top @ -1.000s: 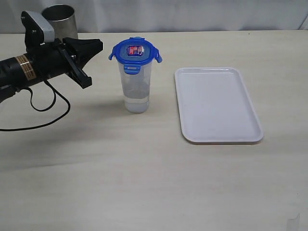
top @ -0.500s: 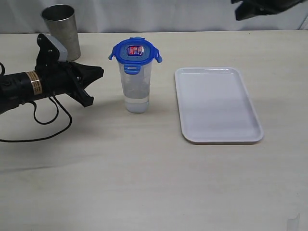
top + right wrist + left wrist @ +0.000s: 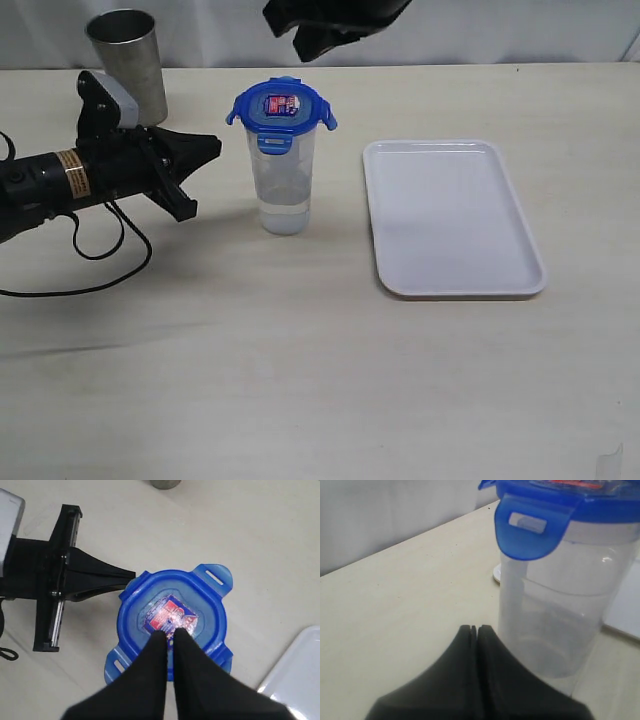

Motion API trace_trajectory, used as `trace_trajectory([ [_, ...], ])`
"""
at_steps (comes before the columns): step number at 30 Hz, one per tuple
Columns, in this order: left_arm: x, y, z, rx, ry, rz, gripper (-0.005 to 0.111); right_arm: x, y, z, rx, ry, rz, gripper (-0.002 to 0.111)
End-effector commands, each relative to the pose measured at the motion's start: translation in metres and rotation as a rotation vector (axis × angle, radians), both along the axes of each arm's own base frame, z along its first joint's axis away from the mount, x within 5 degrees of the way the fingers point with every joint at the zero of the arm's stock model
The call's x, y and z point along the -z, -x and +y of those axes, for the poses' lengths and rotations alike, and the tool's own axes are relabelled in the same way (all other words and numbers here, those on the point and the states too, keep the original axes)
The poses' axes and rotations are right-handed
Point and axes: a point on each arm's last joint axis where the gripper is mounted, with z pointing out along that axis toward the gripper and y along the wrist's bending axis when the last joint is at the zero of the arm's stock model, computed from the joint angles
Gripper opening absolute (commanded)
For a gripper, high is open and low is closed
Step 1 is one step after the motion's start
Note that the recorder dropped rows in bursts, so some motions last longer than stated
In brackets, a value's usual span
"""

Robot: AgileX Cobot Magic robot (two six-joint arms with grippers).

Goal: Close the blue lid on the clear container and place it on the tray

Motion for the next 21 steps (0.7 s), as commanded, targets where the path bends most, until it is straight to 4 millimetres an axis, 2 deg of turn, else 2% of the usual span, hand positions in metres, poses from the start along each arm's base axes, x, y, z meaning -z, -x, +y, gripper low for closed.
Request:
trace_trajectory([
  [1, -0.003, -0.001, -0.002, 0.006, 0.027, -0.018, 0.0, 0.019, -0.012, 0.009, -0.004, 0.015, 0.03, 0.005],
  [21, -0.007, -0.001, -0.003, 0.017, 0.064, -0.041, 0.0, 0.061, -0.029, 0.017, -0.01, 0.06, 0.087, 0.005],
])
